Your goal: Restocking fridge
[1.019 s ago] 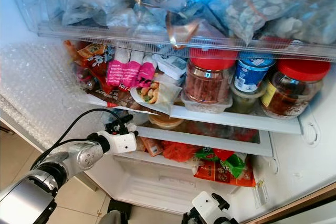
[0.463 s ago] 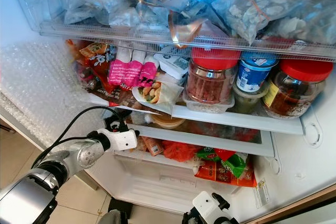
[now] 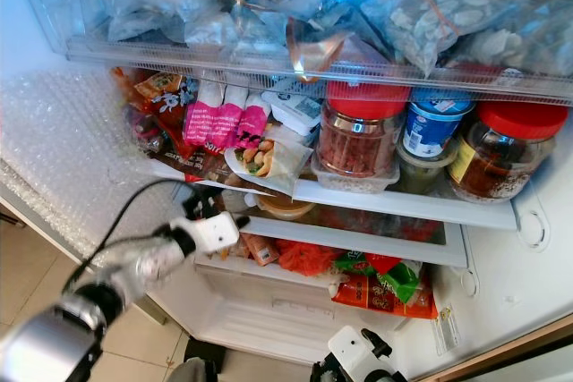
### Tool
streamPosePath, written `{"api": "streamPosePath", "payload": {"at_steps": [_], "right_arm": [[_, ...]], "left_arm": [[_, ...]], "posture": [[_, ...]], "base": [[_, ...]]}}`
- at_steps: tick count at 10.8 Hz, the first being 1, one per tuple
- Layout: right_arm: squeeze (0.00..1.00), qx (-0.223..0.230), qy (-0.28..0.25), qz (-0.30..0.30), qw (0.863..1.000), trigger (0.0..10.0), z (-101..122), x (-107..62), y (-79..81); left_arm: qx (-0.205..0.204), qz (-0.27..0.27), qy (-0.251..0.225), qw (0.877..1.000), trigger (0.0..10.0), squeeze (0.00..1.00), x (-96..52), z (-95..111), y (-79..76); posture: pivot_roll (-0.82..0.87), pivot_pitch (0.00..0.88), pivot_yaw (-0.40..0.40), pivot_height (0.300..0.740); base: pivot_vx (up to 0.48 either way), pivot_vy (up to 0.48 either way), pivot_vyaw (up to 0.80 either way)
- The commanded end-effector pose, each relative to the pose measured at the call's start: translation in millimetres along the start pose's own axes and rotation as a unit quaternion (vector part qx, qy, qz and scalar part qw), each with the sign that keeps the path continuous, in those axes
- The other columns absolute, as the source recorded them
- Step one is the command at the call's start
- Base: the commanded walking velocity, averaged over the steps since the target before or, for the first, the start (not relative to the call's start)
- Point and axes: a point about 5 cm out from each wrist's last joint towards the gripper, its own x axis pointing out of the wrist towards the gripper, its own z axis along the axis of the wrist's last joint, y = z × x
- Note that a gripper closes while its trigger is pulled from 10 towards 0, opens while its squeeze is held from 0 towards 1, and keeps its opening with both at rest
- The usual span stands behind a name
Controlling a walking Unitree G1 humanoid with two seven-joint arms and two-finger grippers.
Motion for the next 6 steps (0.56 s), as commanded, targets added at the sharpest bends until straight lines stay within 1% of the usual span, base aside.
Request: {"api": "streamPosePath", "payload": {"at_steps": [1,2,3,5,6], "right_arm": [[0.0,-0.017,0.161,0.084,0.983,10.0,-74.6,-32.4,48.2],[0.0,-0.018,0.161,0.084,0.983,10.0,-74.5,-32.3,48.1],[0.0,-0.019,0.161,0.085,0.983,10.0,-74.5,-32.3,48.0],[0.0,-0.021,0.161,0.085,0.983,10.0,-74.3,-32.1,47.8],[0.0,-0.022,0.162,0.086,0.983,10.0,-74.0,-31.9,47.7]], "left_arm": [[-0.032,0.005,-0.011,0.999,10.0,0.0,-6.9,-1.0,-5.9],[-0.066,0.008,-0.019,0.998,10.0,0.0,-12.2,-1.1,-11.0],[-0.083,0.002,-0.02,0.996,10.0,0.0,-17.8,-2.2,-20.0],[-0.133,0.014,0.017,0.991,10.0,0.0,-32.0,-13.5,-35.0],[-0.151,0.009,0.037,0.988,10.0,0.0,-42.1,-19.8,-46.1]], "posture": [[-0.16,0.126,0.091,0.618],[-0.15,0.125,0.091,0.618],[-0.14,0.125,0.094,0.618],[-0.13,0.126,0.094,0.618],[-0.13,0.125,0.094,0.618]], "base": [[0.0,0.0,0.0],[0.0,0.0,0.0],[0.0,0.0,0.0],[0.0,0.0,0.0],[0.0,0.0,0.0]]}}
